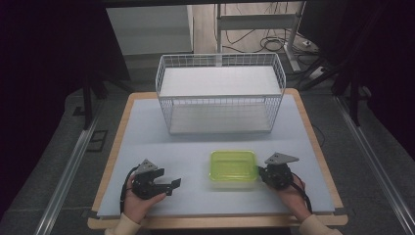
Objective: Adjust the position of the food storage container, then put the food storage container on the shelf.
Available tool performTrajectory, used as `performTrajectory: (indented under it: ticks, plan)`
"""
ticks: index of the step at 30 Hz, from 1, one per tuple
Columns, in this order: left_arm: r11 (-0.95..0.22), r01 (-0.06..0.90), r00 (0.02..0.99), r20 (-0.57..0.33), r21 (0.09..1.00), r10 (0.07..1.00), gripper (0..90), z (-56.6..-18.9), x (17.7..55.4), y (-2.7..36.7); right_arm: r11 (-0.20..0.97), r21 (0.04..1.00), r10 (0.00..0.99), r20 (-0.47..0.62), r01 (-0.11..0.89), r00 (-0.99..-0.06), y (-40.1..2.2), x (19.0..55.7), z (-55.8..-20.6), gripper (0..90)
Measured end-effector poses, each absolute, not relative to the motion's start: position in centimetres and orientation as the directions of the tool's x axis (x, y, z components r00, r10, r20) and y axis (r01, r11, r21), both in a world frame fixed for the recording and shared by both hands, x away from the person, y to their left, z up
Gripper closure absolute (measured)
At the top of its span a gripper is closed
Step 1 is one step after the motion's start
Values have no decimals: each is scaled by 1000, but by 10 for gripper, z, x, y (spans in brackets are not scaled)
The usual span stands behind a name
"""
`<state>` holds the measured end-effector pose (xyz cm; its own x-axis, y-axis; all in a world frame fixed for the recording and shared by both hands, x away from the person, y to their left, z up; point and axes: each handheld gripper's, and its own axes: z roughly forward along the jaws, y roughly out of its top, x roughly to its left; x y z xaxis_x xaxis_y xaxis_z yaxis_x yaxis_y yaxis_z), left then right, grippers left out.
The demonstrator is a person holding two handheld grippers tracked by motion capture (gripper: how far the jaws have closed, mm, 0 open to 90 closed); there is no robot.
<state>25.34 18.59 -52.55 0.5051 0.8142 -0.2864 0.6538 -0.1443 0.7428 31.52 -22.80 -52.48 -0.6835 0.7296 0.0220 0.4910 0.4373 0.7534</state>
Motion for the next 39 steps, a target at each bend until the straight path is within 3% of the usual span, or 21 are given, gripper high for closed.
performTrajectory:
  ticks: [16,28,30,32,34,39]
  plan:
    - [-139,660,501,-294,739,814,171,-526,254,186,456,756,698,24,470,-716,-194,319,-527,899]
    - [-113,667,489,-319,736,812,171,-523,253,188,366,775,744,89,516,-662,-227,314,-515,875]
    - [-106,669,487,-325,736,811,171,-522,253,189,357,778,740,102,517,-665,-232,310,-514,812]
    - [-102,670,487,-331,735,808,172,-522,254,189,348,788,728,113,508,-676,-238,306,-513,637]
    - [-96,672,487,-340,734,805,174,-521,255,189,343,795,722,118,500,-682,-241,303,-510,522]
    - [-86,681,491,-367,727,790,183,-518,258,185,293,797,701,197,528,-686,-247,301,-505,388]
